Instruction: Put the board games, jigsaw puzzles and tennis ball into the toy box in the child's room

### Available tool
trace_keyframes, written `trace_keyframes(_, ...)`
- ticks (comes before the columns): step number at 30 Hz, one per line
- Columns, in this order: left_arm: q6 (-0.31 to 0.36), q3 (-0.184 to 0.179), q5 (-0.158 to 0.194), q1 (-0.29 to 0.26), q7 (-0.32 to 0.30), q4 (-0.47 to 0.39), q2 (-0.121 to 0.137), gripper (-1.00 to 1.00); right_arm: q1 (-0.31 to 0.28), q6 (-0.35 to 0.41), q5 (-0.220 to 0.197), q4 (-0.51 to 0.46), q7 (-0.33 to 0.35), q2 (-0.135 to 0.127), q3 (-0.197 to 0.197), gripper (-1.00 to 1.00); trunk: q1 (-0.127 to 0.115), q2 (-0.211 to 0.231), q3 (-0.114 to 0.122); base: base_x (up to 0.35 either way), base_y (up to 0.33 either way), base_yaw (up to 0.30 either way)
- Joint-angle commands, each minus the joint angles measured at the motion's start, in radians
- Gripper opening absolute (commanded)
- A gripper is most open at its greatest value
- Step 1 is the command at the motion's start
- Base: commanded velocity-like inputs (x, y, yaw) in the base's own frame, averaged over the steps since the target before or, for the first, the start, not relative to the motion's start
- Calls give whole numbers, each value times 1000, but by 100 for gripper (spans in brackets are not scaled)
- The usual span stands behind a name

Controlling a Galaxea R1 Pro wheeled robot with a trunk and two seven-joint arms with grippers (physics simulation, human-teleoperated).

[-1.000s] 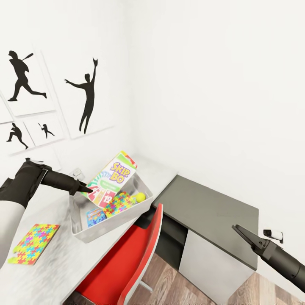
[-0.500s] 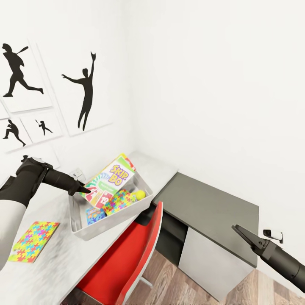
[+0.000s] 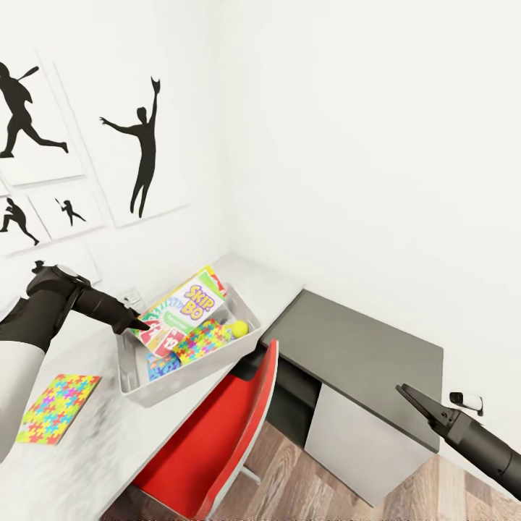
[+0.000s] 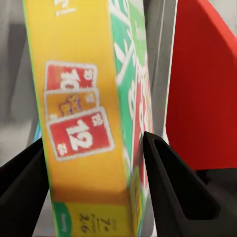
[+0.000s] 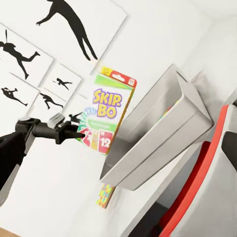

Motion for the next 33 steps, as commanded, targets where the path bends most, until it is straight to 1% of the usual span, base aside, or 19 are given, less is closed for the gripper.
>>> trace_keyframes(1,9,-2,-8,-1,-6,-1,1,-100,-1,6,-4,0,0,0,-1,100,1,-2,-4,0,0,0)
trace_keyframes(4,8,-11,-15,-1,-6,-1,0,-100,-1,6,-4,0,0,0,-1,100,1,-2,-9,0,0,0)
trace_keyframes(10,8,-78,-19,-1,-6,-4,1,-100,-1,6,-4,0,0,0,-1,100,1,-2,-19,0,0,0)
trace_keyframes(13,8,-91,-20,-1,-6,-9,1,-100,-1,6,-4,0,0,-1,-1,100,1,-2,-24,0,0,0)
trace_keyframes(33,2,-103,-20,-1,-6,-17,1,-100,-1,6,-5,0,0,0,-1,100,1,-2,-56,0,0,0)
